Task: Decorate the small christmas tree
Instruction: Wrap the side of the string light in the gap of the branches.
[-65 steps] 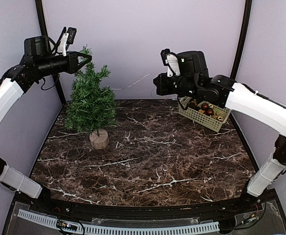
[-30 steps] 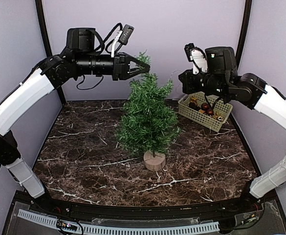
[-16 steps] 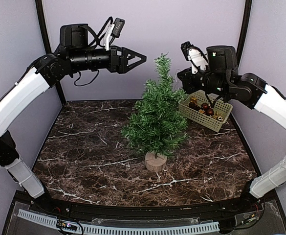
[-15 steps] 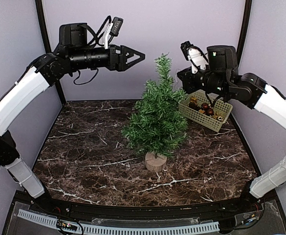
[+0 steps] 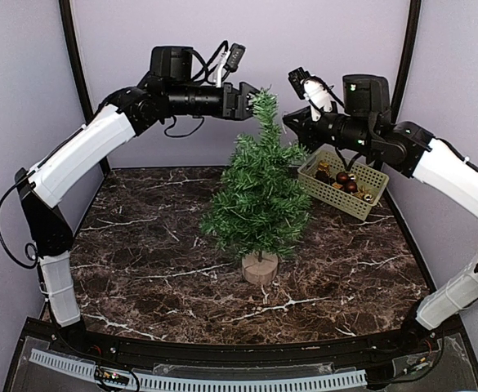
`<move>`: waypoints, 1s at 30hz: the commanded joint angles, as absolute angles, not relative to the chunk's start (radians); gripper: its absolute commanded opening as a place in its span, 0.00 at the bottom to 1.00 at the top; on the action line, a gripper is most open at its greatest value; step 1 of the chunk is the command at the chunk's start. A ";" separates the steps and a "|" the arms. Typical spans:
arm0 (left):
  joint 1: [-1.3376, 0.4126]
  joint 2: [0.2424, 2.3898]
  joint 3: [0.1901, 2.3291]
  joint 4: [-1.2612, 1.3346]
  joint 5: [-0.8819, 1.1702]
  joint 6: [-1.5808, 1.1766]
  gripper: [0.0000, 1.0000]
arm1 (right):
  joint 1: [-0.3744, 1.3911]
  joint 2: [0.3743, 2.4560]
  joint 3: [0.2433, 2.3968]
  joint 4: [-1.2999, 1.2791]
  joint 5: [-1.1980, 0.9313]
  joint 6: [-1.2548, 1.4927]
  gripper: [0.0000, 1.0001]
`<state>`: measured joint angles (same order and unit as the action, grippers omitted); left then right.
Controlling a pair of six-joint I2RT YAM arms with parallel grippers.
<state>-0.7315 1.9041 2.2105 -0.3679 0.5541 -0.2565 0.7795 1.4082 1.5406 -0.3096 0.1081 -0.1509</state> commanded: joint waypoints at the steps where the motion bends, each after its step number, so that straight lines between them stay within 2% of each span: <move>1: -0.751 1.913 2.269 -0.374 0.625 -0.286 0.85 | 0.770 1.433 1.555 -0.263 0.070 -0.192 0.00; 4: -0.761 1.929 2.270 -0.365 0.627 -0.292 0.84 | 0.770 1.438 1.553 -0.267 0.081 -0.200 0.00; 8: -0.767 1.948 2.270 -0.362 0.637 -0.303 0.74 | 0.770 1.441 1.552 -0.271 0.084 -0.202 0.00; 12: -0.773 1.958 2.270 -0.355 0.647 -0.309 0.53 | 0.770 1.445 1.554 -0.273 0.079 -0.202 0.00; 21: -0.781 1.992 2.300 -0.375 0.655 -0.311 0.46 | 0.769 1.444 1.562 -0.265 0.075 -0.202 0.00; 26: -0.788 1.997 2.301 -0.382 0.651 -0.305 0.28 | 0.770 1.451 1.572 -0.268 0.073 -0.202 0.00; 30: -0.788 1.997 2.302 -0.384 0.646 -0.303 0.20 | 0.770 1.453 1.572 -0.267 0.073 -0.204 0.00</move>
<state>-0.7799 2.0140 2.2715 -0.3771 0.6373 -0.3103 0.7753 1.4441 1.5410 -0.3069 0.0856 -0.2012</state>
